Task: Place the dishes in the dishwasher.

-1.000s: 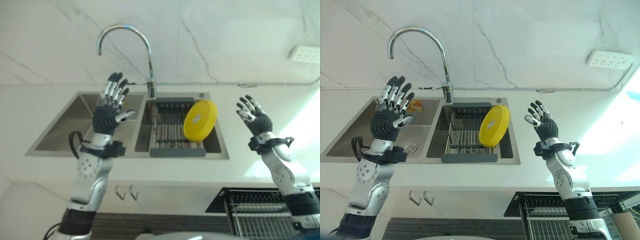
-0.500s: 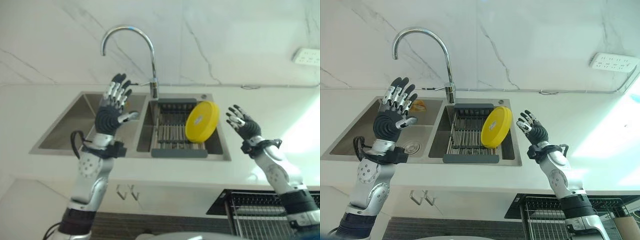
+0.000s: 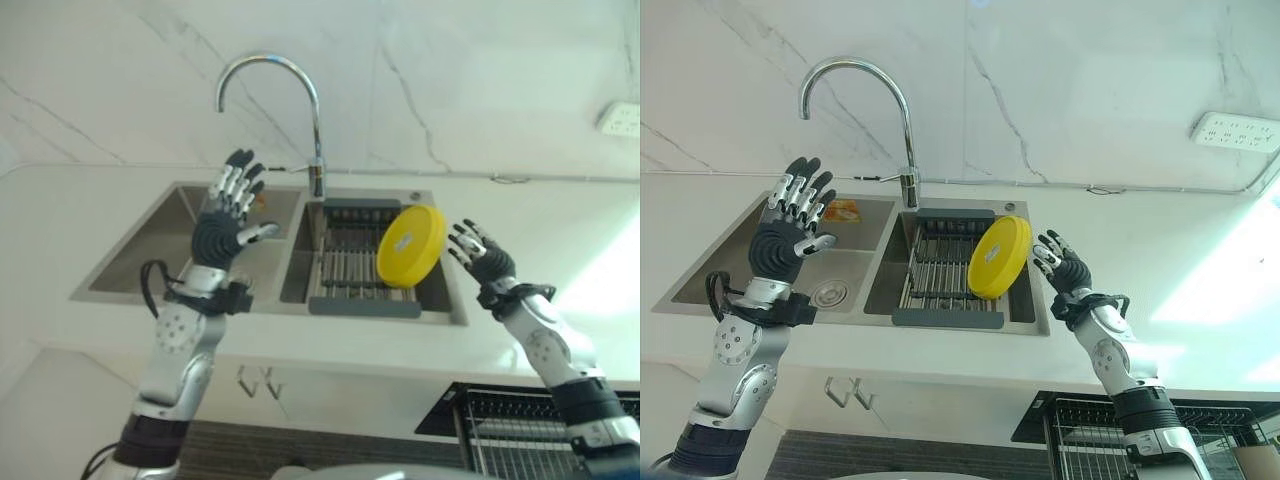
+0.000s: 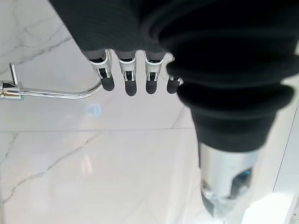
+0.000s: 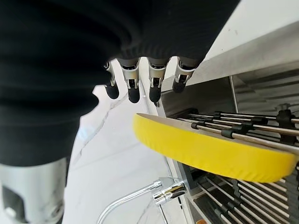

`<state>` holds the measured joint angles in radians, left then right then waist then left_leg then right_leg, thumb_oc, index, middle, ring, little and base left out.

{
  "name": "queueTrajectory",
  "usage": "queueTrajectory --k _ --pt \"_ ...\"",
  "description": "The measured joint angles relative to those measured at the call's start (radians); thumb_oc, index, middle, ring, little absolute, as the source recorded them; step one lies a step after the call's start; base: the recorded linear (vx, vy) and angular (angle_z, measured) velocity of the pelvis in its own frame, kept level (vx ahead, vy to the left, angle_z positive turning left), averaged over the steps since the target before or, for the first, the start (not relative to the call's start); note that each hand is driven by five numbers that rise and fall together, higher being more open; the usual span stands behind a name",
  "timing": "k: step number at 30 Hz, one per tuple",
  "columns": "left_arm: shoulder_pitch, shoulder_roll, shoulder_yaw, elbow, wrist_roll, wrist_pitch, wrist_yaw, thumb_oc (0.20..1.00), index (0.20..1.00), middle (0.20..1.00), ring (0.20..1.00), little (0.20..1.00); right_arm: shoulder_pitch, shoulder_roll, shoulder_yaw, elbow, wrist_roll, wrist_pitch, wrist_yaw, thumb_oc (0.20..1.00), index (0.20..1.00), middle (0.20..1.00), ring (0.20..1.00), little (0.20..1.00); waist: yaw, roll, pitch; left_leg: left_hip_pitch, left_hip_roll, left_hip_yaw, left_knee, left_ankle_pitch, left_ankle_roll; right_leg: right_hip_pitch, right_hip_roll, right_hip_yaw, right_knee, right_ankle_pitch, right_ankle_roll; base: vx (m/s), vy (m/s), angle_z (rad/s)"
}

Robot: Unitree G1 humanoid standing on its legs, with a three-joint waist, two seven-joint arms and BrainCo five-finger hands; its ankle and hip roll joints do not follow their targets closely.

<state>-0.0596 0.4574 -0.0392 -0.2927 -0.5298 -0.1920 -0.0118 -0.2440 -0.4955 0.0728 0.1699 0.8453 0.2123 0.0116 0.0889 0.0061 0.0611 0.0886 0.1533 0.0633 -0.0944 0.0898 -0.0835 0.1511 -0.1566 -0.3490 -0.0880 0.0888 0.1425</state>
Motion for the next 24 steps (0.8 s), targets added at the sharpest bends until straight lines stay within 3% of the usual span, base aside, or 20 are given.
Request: queueTrajectory --k 24 --pt "-0.002 0.008 -0.002 0.021 0.000 0.033 0.011 1.000 1.000 1.000 1.000 1.000 -0.047 0.017 0.037 0.058 0.001 0.021 -0.008 1.000 1.000 1.000 1.000 1.000 0.006 0.006 -0.007 -0.001 -0.003 -0.026 0.000 0.000 0.000 0.017 0.000 -0.025 0.000 -0.011 -0.003 0.00 0.001 0.03"
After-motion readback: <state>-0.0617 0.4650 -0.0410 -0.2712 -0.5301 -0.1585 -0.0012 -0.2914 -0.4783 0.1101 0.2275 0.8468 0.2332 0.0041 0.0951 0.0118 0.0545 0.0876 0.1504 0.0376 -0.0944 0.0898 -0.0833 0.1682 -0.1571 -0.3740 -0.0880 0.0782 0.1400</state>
